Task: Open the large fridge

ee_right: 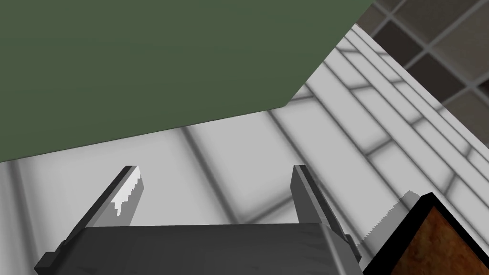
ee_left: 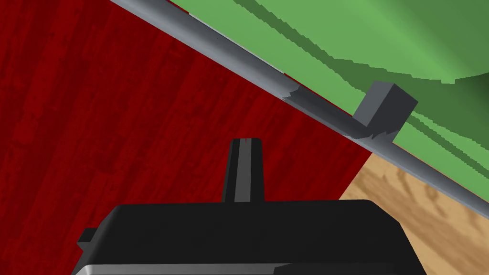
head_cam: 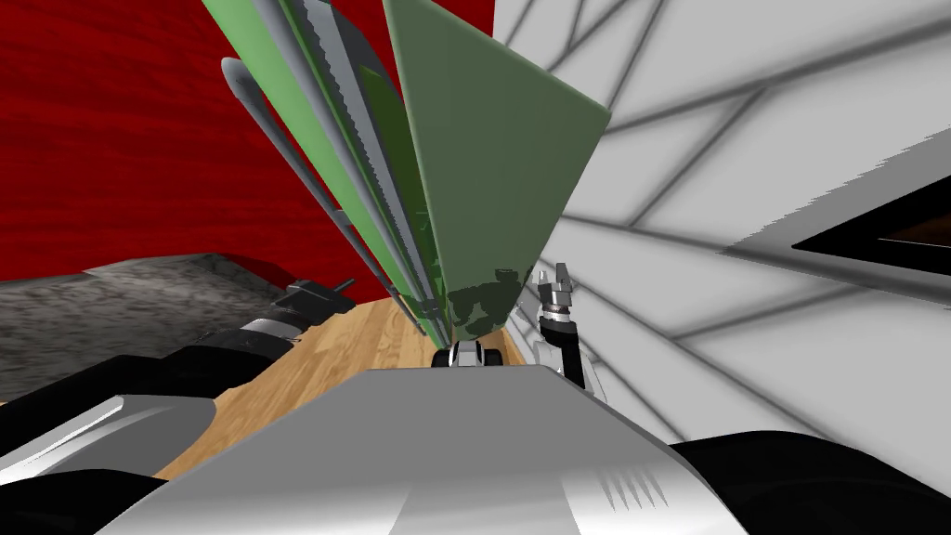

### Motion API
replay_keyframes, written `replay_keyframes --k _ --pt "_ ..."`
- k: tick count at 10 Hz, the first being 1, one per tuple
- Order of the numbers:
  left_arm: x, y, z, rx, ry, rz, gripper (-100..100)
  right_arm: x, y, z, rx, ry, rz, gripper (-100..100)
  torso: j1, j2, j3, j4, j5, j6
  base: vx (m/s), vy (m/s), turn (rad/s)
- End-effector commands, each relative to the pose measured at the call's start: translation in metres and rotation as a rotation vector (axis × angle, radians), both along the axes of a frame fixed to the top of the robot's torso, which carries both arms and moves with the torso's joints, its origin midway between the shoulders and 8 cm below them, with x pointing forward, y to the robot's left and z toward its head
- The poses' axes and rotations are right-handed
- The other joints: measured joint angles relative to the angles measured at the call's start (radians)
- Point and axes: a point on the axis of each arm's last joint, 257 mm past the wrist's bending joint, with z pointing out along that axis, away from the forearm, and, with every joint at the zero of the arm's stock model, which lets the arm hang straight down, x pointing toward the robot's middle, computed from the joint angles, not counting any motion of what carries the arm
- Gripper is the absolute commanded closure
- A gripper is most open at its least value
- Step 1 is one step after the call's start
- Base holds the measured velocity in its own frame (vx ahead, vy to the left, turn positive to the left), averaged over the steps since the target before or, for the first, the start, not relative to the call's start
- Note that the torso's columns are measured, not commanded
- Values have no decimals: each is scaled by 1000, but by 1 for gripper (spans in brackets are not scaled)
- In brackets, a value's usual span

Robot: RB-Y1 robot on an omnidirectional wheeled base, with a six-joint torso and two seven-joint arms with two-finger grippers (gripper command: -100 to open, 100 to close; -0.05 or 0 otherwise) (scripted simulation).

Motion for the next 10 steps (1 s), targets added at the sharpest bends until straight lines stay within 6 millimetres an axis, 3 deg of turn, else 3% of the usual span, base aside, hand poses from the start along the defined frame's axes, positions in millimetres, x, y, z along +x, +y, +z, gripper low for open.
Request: replay_keyframes --k 1,10 --pt "3 -8 1 0 -1 -29 100 0 0 0 0 0 0 0 1 0 0 0 0 0 -61 302 -74" --pt "14 -34 3 1 0 -122 100 0 0 0 0 0 0 0 4 1 1 0 1 0 -51 289 -115"
